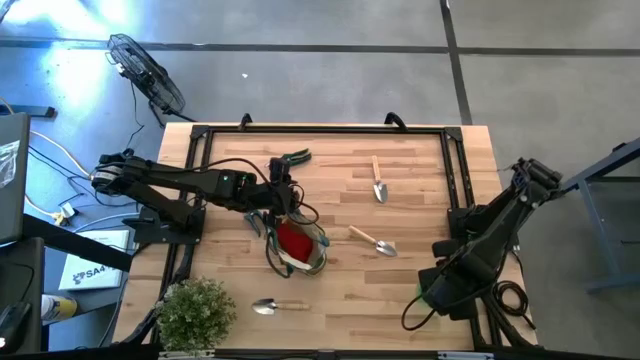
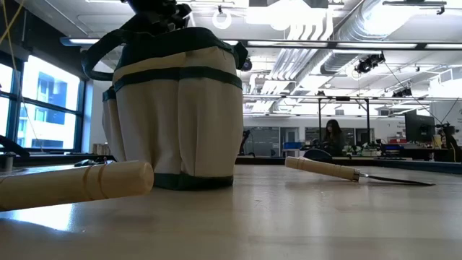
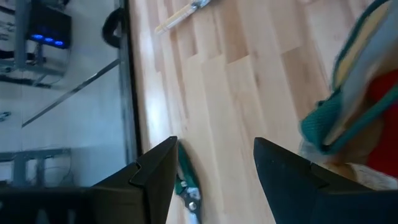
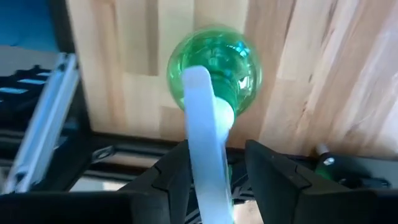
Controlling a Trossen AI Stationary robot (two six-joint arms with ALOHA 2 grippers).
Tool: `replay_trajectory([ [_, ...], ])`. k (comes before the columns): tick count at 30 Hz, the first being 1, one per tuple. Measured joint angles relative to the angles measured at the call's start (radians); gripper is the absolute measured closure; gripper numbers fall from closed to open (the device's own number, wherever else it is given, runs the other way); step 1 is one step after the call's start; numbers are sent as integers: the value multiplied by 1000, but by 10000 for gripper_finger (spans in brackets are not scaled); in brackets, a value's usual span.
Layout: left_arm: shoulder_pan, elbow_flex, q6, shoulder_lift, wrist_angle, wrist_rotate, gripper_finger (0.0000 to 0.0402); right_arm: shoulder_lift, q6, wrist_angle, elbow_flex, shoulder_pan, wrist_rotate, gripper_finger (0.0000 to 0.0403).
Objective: Pick & Place Garden tools in Gardening bag
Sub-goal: Put the spray bottle into the gardening bag
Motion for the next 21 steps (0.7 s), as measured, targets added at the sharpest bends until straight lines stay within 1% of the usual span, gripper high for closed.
replay_trajectory([
  [5,0,0,-7,0,0,40,199,46,-20,7,0,0,-2,264],
  [9,0,0,-7,0,0,45,199,71,-21,9,0,-1,10,270],
  [11,0,0,-7,0,0,45,199,74,-20,9,1,-4,5,288],
  [14,0,0,-11,0,0,49,199,74,-20,6,2,-5,4,329],
  [19,0,0,-10,0,-1,65,199,74,-2,3,2,-24,3,337],
  [20,0,0,-6,0,-1,54,199,74,9,1,2,-30,3,346],
  [21,0,0,-6,0,0,37,199,74,16,-3,2,-36,-1,365],
])
